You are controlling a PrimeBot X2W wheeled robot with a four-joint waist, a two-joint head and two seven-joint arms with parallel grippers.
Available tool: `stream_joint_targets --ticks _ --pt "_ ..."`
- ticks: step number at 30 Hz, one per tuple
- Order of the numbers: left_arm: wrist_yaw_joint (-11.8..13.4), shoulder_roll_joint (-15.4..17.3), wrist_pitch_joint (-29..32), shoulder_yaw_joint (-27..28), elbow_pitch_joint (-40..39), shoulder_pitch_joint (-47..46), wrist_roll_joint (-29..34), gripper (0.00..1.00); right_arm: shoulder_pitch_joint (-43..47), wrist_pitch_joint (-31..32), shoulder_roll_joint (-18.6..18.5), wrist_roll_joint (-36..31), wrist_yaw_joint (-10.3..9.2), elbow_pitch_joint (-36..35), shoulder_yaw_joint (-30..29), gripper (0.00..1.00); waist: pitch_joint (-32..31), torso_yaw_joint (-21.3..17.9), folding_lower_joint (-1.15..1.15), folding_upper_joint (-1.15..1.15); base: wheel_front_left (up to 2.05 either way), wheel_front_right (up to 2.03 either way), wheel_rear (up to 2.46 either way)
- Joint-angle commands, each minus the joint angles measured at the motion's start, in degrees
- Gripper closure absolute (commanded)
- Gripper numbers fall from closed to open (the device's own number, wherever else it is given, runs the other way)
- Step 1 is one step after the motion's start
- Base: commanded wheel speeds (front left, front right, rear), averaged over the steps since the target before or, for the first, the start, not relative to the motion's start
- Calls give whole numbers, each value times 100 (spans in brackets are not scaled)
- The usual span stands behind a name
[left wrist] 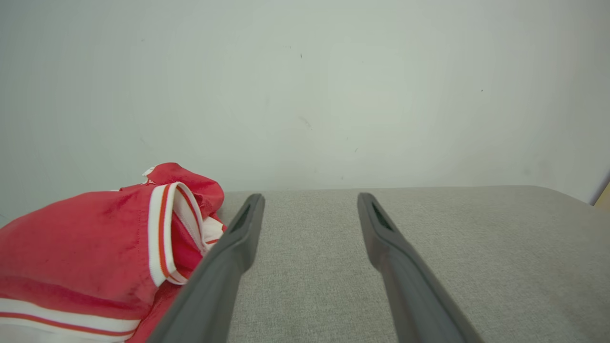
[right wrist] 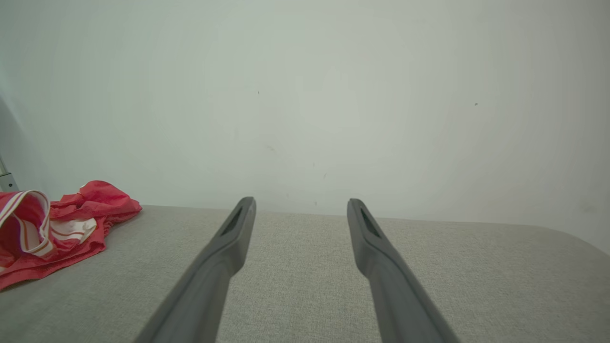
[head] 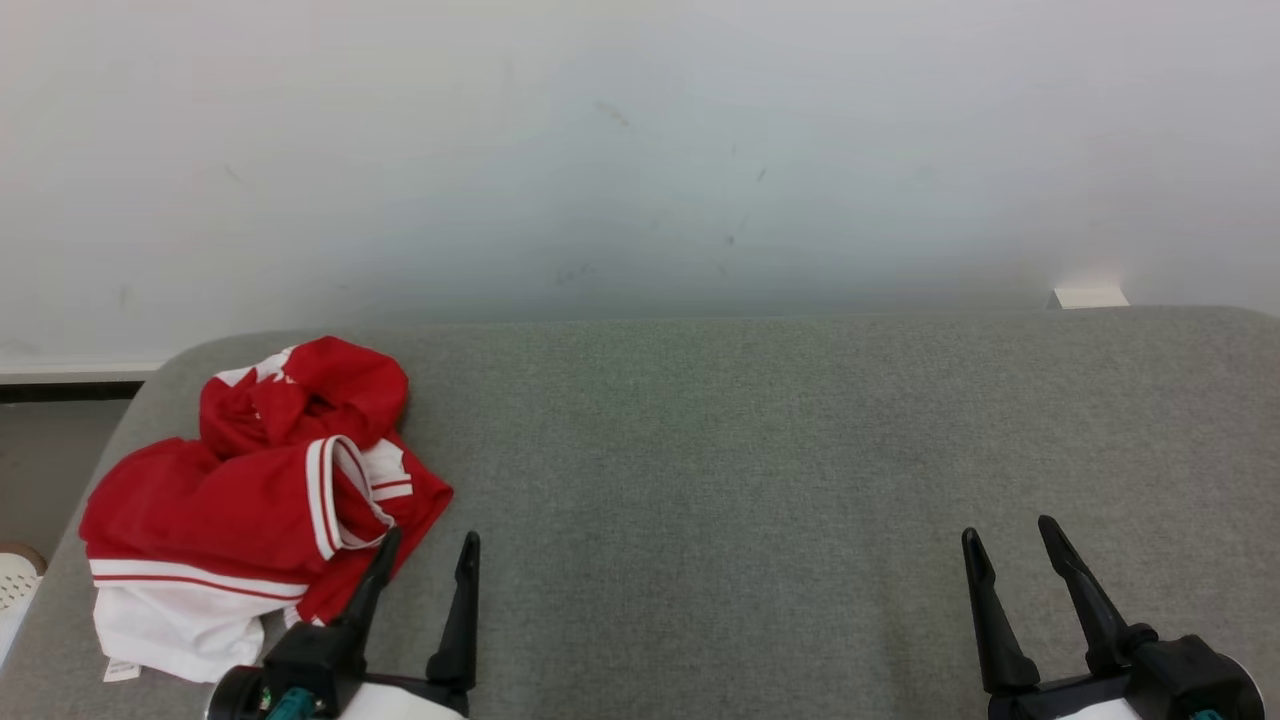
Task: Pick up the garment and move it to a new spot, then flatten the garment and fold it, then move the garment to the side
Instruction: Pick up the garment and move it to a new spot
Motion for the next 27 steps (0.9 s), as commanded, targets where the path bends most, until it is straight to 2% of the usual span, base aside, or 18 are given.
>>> stream_joint_targets --ticks 1,14,27 --pt "-6 29 -14 6 21 -30 -70 0 51 -20 -3 18 -10 -30 -12 0 -3 19 0 0 0 0 0" --pt "-29 30 -10 130 56 -76 -37 0 121 -20 -3 98 -10 25 140 0 -18 501 0 0 0 0 0" --pt "40 30 -10 258 259 -140 -71 0 53 -9 -5 285 -10 -16 323 0 39 1489 0 0 0 0 0"
